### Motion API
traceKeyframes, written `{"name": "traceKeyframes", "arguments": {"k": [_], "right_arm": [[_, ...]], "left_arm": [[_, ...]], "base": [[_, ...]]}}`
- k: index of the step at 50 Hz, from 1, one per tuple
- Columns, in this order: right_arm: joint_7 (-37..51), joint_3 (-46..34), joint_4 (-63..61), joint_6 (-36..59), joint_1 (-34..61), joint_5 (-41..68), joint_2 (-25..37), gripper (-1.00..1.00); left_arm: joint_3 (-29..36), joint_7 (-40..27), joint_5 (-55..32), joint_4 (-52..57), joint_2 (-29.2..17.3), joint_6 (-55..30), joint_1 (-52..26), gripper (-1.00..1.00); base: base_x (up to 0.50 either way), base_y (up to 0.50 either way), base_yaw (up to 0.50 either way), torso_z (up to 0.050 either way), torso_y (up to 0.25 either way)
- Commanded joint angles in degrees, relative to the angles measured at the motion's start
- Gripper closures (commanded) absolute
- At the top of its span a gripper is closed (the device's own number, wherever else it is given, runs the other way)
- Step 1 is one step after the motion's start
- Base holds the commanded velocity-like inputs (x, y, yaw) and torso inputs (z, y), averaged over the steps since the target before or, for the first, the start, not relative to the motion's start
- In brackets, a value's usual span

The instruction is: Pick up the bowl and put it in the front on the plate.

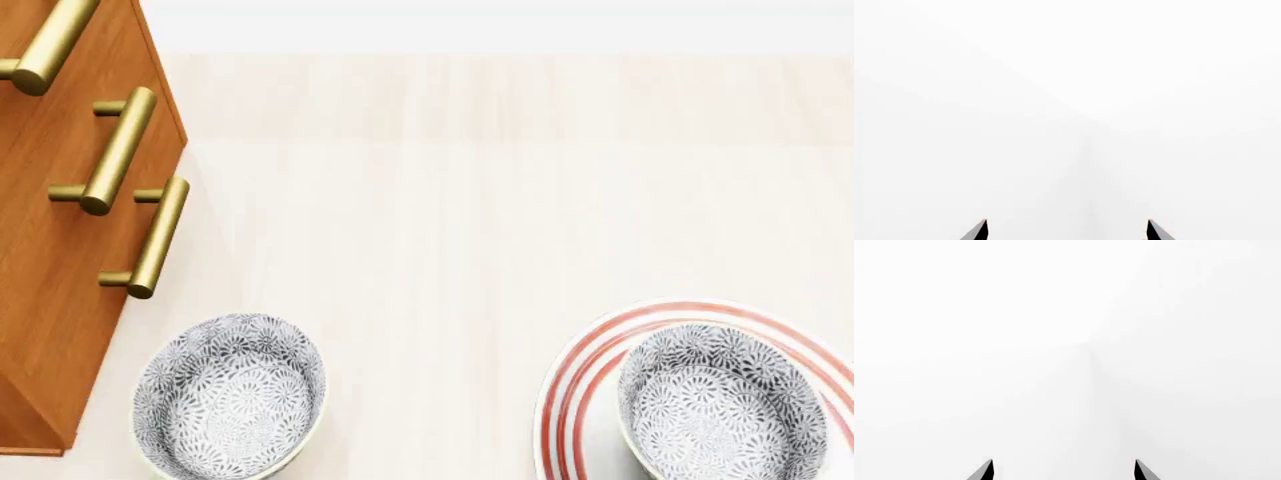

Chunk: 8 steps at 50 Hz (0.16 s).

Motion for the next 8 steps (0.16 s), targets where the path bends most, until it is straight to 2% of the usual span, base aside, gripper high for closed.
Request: {"name": "traceKeyframes", "arguments": {"k": [1, 8], "right_arm": [[0.88, 3.63, -1.91, 1.43, 0.21, -4.86, -1.28, -1.00], [1.37, 4.80, -2.30, 1.66, 0.30, -4.31, -1.19, -1.00]], "left_arm": [[-6.60, -0.46, 0.07, 3.53, -0.44, -2.23, -0.18, -1.00], [-5.79, -0.24, 0.57, 4.79, -0.51, -3.02, -1.34, -1.00]], "base": [[0.00, 0.00, 0.00, 0.000, 0.000], [0.00, 0.00, 0.00, 0.000, 0.000]]}}
